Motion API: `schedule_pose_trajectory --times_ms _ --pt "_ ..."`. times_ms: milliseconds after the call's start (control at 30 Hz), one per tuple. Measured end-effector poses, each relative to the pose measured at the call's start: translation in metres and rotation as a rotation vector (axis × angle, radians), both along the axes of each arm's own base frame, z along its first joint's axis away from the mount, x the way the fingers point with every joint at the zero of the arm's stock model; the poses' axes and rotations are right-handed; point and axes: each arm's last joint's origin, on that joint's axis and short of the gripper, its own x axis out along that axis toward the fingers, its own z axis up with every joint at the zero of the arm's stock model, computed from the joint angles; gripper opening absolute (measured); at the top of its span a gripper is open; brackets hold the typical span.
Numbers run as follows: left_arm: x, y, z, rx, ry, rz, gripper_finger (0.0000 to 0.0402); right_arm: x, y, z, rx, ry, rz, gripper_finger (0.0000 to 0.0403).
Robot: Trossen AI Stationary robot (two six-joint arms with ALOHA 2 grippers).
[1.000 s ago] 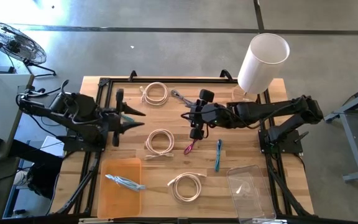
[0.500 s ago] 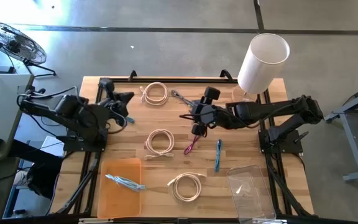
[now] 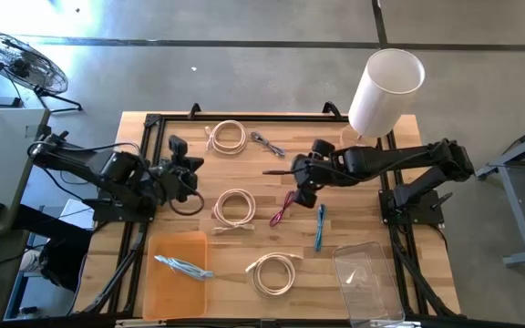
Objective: Pick & Place USB Port
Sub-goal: Put the right blue USB cable into the transparent bin
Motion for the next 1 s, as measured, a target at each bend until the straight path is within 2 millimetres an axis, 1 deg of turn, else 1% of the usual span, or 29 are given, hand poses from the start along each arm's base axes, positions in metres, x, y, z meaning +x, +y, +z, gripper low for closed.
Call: schedule_pose_trajectory --times_ms 133,233,433,600,700,800,1000 --pt "0.001 -0.001 -0.002 -0.010 -0.004 -0.005 0.0019 -0.008 -0.001 -0.005 0.115 0.035 -0.150 0.0181" --pt "0.001 -0.002 -0.004 -0.051 0.018 -0.046 0.0019 -0.013 -0.001 -0.015 0.179 0.059 -0.262 0.0181" --pt "0.002 -0.005 -0.006 -0.154 0.054 -0.147 0.0019 -0.022 0.004 -0.055 0.402 0.165 -0.374 0.0181" --pt "0.002 -0.008 -0.007 -0.214 0.084 -0.207 0.0019 -0.026 0.007 -0.088 0.525 0.180 -0.448 0.0181" --pt "0.001 -0.008 -0.008 -0.216 0.098 -0.210 0.0019 -0.032 0.008 -0.103 0.579 0.217 -0.495 0.0181" --pt "-0.001 -0.007 -0.010 -0.211 0.121 -0.207 0.0019 -0.037 0.008 -0.112 0.605 0.245 -0.543 0.0181" --pt "-0.002 -0.006 -0.011 -0.201 0.134 -0.200 0.0019 -0.041 0.009 -0.121 0.641 0.253 -0.617 0.0181"
